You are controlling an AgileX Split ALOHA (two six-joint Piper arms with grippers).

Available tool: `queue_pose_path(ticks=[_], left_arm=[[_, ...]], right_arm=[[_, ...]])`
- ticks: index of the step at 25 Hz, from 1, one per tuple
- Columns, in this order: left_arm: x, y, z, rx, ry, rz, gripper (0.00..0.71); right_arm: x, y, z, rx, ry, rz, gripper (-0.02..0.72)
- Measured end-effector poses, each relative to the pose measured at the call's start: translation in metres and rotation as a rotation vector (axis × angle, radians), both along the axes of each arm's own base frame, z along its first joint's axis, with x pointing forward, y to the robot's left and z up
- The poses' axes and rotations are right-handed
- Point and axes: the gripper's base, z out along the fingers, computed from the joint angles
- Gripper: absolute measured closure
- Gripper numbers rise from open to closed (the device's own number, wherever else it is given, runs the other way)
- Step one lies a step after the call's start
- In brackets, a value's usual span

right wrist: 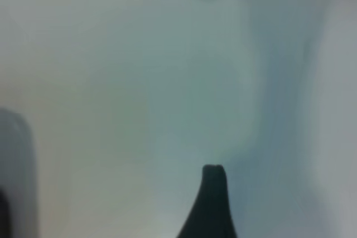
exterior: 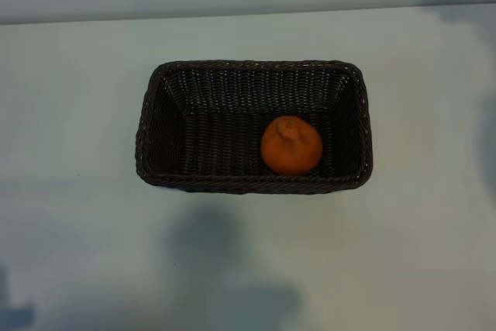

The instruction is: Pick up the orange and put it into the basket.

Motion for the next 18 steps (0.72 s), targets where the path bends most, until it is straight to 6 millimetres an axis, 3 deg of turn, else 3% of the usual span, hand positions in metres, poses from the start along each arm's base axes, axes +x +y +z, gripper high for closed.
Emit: queue_pose_path(ticks=[8, 18], left_arm=[[0.0, 0.0, 0.0, 0.0, 0.0, 0.0, 0.118], [0.0, 0.0, 0.0, 0.002, 0.0, -0.001, 0.118]], right_arm=[[-0.043, 0.012, 0.066, -0.011, -0.165, 0.029, 0.106], [-0.102, 0.026, 0.121, -0.046, -0.309, 0.033, 0.107]])
